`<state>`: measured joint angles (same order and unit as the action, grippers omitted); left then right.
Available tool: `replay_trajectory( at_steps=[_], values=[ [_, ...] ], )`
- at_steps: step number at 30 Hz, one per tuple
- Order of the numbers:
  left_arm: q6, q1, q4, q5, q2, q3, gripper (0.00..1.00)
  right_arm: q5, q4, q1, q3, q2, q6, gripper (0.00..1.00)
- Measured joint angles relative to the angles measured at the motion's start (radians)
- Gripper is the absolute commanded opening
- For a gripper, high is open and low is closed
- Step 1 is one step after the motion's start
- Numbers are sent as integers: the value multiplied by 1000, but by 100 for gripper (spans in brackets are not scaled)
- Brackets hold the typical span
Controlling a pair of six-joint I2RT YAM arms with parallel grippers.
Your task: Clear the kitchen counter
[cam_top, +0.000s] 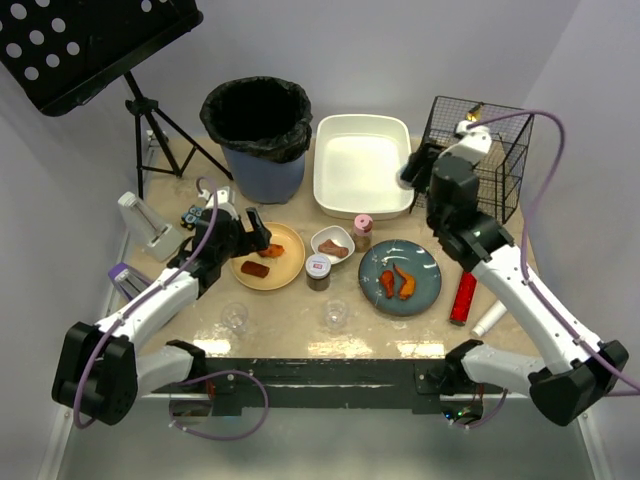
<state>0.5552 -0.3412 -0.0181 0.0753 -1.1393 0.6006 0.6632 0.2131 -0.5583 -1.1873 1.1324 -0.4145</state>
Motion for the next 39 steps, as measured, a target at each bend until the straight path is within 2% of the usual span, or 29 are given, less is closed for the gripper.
replay_trajectory(
  at_steps=[7, 15, 23, 33, 39],
  values=[
    [0, 0, -5, -47, -9, 26, 94, 1, -3, 322, -3, 20, 12, 0],
    [0, 0, -6, -103, -26, 32, 93, -1, -33, 513, -4, 43, 3, 0],
    [1, 0, -6, -122, -32, 32, 93, -53, -145, 613, -13, 174, 8, 0],
    [1, 0, -5, -147, -60, 35, 93, -129, -309, 665, -14, 267, 76, 0],
    [1, 0, -3, -152, -68, 35, 93, -166, -351, 690, -50, 332, 98, 0]
  ],
)
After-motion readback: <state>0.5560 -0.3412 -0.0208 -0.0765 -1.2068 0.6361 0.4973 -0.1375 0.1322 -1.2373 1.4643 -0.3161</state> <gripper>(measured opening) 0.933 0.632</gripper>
